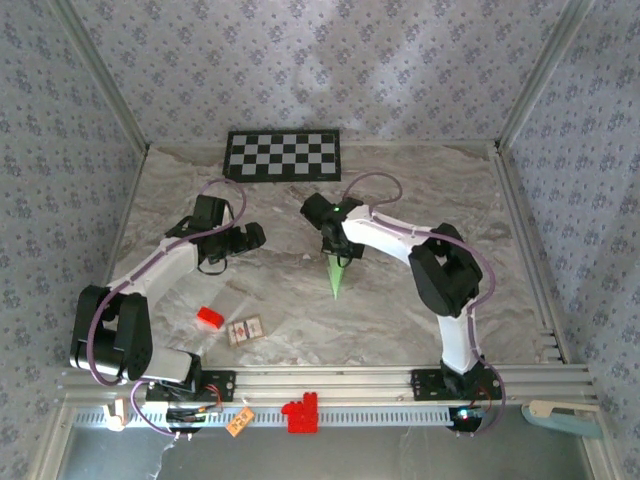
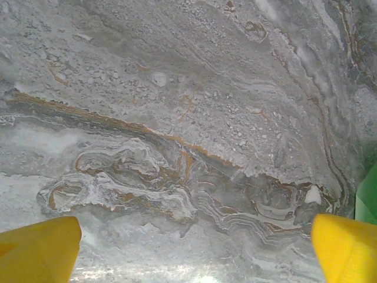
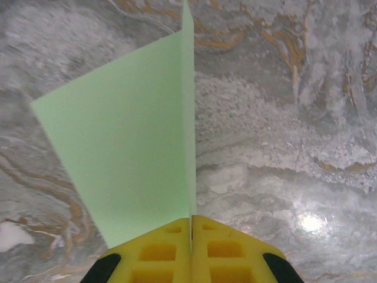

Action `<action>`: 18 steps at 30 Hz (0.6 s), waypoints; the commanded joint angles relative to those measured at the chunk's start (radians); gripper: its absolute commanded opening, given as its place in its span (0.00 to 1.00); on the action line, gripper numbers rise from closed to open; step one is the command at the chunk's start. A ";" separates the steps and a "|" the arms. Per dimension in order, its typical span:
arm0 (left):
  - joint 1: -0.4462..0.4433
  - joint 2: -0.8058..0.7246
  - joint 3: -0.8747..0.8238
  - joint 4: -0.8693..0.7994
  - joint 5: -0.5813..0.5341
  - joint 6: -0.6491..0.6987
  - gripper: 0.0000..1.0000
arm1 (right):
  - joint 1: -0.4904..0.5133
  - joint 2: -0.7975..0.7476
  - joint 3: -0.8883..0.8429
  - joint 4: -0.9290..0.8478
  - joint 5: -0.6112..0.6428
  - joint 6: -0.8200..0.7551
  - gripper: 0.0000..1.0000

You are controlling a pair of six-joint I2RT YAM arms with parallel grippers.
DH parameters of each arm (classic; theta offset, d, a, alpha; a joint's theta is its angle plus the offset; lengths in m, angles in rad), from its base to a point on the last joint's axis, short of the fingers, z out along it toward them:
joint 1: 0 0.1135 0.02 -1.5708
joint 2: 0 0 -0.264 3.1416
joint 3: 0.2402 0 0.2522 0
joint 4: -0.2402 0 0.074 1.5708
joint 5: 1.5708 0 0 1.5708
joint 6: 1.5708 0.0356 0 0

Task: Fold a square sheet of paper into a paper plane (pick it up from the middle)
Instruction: Move a paper plane to the center of the table.

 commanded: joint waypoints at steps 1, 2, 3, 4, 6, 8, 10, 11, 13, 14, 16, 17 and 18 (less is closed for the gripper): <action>0.023 0.000 0.004 0.017 0.040 -0.028 1.00 | -0.012 -0.055 -0.010 0.089 -0.058 -0.126 0.01; 0.032 -0.005 -0.004 0.029 0.048 -0.038 1.00 | -0.015 -0.063 -0.009 0.129 -0.102 -0.168 0.01; 0.041 -0.007 -0.013 0.040 0.054 -0.046 1.00 | -0.019 -0.068 -0.010 0.158 -0.141 -0.201 0.01; 0.052 -0.006 -0.025 0.057 0.064 -0.057 1.00 | -0.025 -0.074 -0.013 0.211 -0.192 -0.238 0.01; 0.075 -0.002 -0.048 0.093 0.090 -0.082 1.00 | -0.034 -0.083 -0.029 0.322 -0.289 -0.313 0.01; 0.103 0.008 -0.074 0.143 0.133 -0.115 1.00 | -0.033 -0.080 -0.041 0.402 -0.373 -0.373 0.01; 0.123 0.021 -0.095 0.191 0.183 -0.147 1.00 | -0.035 -0.075 -0.062 0.469 -0.460 -0.411 0.01; 0.131 0.030 -0.102 0.210 0.206 -0.162 1.00 | -0.038 -0.072 -0.078 0.507 -0.502 -0.410 0.01; 0.134 0.041 -0.110 0.238 0.238 -0.181 1.00 | -0.045 -0.069 -0.112 0.580 -0.567 -0.401 0.02; 0.135 0.044 -0.113 0.248 0.247 -0.190 1.00 | -0.049 -0.069 -0.130 0.607 -0.588 -0.396 0.02; 0.135 0.048 -0.119 0.267 0.266 -0.207 1.00 | -0.057 -0.068 -0.172 0.665 -0.623 -0.382 0.03; 0.134 0.053 -0.125 0.284 0.280 -0.219 1.00 | -0.067 -0.066 -0.196 0.688 -0.634 -0.372 0.04; 0.134 0.058 -0.132 0.300 0.296 -0.228 0.99 | -0.074 -0.062 -0.214 0.708 -0.651 -0.362 0.04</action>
